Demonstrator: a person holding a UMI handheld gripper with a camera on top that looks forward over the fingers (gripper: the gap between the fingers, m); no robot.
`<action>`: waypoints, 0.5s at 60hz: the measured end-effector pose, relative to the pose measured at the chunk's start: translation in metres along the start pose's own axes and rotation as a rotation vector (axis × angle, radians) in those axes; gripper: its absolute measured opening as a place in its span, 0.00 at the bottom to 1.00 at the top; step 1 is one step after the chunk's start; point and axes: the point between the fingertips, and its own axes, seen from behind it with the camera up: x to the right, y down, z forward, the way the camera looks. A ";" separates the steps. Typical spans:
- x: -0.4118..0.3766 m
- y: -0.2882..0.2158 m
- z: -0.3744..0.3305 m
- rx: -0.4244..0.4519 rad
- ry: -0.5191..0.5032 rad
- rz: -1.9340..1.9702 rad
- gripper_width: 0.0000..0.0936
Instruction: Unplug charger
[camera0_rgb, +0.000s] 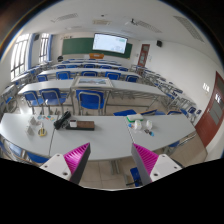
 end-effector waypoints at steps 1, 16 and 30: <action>0.000 0.001 0.000 -0.001 0.000 0.002 0.91; -0.002 0.030 0.015 -0.009 0.013 0.012 0.91; -0.054 0.070 0.048 0.010 -0.046 0.026 0.92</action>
